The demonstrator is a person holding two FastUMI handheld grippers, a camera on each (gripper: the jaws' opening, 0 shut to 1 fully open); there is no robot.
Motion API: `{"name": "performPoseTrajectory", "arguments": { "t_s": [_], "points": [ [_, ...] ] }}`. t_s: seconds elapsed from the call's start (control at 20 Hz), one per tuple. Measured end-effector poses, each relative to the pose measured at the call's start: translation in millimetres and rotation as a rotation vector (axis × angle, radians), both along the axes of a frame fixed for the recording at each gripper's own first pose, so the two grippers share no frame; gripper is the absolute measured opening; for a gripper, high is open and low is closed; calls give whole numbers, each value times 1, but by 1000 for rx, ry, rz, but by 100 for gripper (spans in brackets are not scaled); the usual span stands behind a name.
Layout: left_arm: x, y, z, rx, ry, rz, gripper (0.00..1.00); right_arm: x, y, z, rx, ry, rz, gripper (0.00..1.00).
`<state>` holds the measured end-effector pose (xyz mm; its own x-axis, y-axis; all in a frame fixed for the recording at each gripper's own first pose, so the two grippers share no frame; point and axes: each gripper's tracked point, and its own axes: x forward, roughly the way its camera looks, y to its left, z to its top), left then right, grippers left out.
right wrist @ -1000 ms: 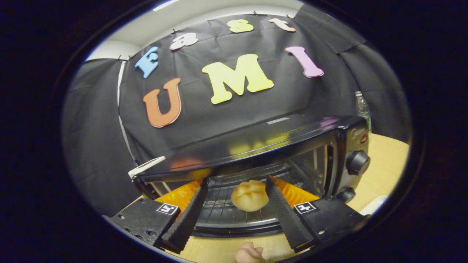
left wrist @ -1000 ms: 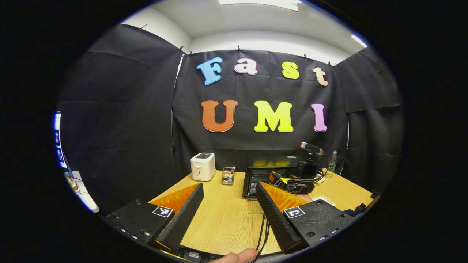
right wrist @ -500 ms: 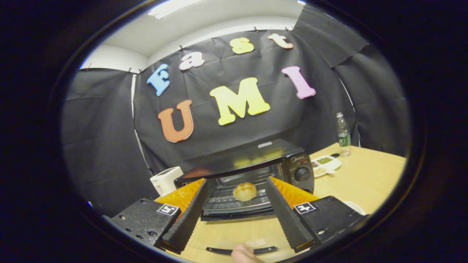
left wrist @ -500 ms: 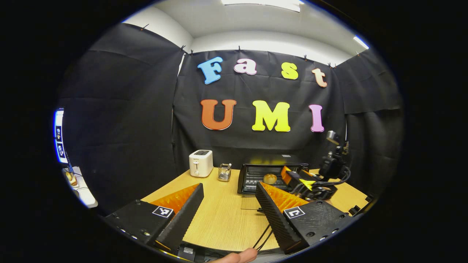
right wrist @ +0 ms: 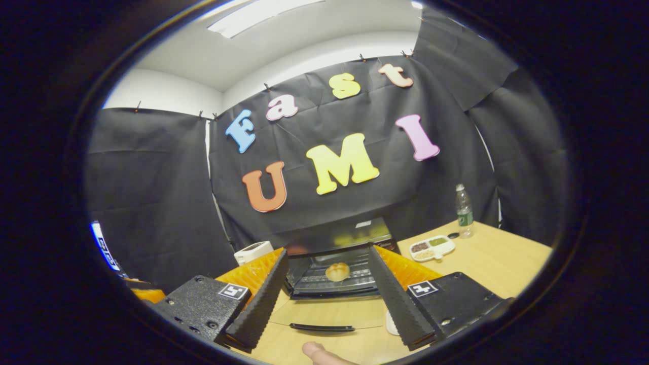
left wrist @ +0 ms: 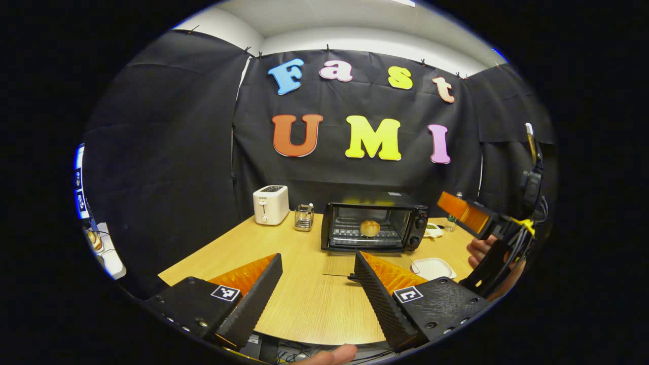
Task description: Open the electric oven with the left hand, put the food in, and close the electric oven.
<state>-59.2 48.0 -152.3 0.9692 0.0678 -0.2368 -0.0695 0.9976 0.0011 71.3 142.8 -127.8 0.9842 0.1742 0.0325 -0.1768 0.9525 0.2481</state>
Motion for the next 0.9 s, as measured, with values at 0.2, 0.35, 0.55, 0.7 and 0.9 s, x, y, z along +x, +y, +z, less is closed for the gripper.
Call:
{"name": "performPoseTrajectory", "arguments": {
  "t_s": [0.2, 0.35, 0.55, 0.7, 0.9],
  "points": [
    [12, -23, -23, -10, 63, -38, 94, -29, -23, 14, -66, -18, -6, 95],
    [23, -42, -36, -8, 98, -72, 94, -49, -42, 21, -100, -12, -19, 95],
    [44, -67, -52, -5, 128, -124, 94, -73, -73, 32, -131, -4, -68, 95],
    [66, -87, -68, -1, 154, -167, 94, -89, -96, 43, -152, -25, -100, 95],
    [85, -105, -118, -19, 282, -198, 95, -100, -118, 47, -179, -42, -126, 95]
  ]
}}
